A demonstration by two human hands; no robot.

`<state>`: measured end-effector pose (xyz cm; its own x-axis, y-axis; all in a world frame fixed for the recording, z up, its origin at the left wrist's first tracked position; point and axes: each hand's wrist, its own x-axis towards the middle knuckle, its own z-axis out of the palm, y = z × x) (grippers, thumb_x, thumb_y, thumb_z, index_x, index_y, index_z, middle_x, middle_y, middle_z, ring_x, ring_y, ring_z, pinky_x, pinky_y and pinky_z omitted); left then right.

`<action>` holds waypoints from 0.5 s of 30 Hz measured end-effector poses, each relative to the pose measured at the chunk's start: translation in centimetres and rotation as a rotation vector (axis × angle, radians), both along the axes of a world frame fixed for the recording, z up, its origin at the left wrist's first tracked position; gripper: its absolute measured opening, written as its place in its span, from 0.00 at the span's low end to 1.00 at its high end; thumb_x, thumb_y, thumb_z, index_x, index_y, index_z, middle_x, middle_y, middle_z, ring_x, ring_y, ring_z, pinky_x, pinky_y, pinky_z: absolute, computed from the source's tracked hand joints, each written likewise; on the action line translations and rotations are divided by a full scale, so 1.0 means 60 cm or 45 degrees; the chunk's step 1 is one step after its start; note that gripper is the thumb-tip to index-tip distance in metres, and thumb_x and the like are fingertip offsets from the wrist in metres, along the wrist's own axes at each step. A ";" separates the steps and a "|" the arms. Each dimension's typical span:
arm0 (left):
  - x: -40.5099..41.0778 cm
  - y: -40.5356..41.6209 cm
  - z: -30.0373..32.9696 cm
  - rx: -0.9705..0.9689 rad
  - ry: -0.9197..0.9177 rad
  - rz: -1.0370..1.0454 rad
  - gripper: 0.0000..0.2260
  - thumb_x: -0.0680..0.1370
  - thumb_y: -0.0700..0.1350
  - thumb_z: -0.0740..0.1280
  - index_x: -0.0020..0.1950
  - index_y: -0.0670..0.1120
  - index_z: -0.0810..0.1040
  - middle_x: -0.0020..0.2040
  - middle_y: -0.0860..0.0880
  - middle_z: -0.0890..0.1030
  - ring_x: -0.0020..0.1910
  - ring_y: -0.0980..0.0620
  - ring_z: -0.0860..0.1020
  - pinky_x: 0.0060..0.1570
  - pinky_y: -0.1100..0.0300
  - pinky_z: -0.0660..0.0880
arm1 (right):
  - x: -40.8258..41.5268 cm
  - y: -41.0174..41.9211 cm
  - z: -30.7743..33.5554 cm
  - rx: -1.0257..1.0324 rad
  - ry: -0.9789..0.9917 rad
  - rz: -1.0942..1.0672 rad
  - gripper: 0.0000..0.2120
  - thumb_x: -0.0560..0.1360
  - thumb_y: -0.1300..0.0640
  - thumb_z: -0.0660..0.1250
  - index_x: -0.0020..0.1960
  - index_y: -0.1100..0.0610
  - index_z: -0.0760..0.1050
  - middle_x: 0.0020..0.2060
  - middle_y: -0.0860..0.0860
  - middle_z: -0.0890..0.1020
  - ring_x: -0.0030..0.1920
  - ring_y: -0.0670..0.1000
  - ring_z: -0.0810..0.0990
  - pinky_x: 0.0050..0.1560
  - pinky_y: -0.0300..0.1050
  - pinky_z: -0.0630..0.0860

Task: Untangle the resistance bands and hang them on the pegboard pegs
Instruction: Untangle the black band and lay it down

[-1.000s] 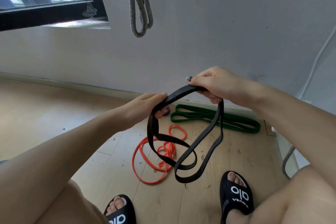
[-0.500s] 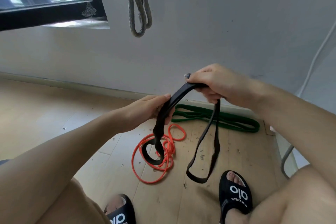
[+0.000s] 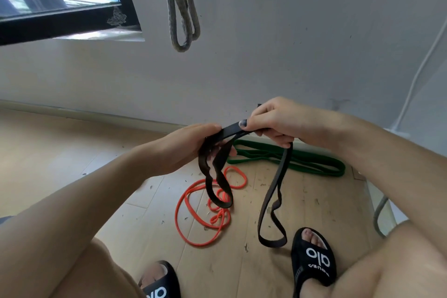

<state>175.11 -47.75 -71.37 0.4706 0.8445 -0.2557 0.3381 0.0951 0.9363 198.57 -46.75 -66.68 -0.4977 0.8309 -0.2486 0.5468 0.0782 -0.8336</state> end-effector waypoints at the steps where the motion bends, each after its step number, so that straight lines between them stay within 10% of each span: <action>1: -0.001 0.000 -0.003 -0.038 0.001 -0.014 0.21 0.86 0.52 0.56 0.61 0.35 0.76 0.50 0.40 0.82 0.47 0.48 0.77 0.52 0.58 0.73 | -0.001 -0.001 0.000 0.005 -0.026 0.016 0.17 0.81 0.52 0.68 0.39 0.62 0.73 0.25 0.50 0.64 0.25 0.50 0.60 0.26 0.44 0.60; 15: -0.008 0.000 -0.004 0.068 -0.018 0.001 0.10 0.85 0.48 0.61 0.62 0.45 0.77 0.48 0.54 0.83 0.48 0.56 0.80 0.53 0.61 0.76 | 0.004 0.002 0.005 0.049 -0.008 0.001 0.16 0.81 0.54 0.68 0.39 0.63 0.75 0.24 0.49 0.68 0.25 0.48 0.64 0.29 0.44 0.64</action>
<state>174.63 -47.74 -71.61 0.4732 0.8571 -0.2037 0.3247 0.0453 0.9447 198.82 -46.61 -66.39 -0.4972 0.8394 -0.2196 0.5518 0.1106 -0.8266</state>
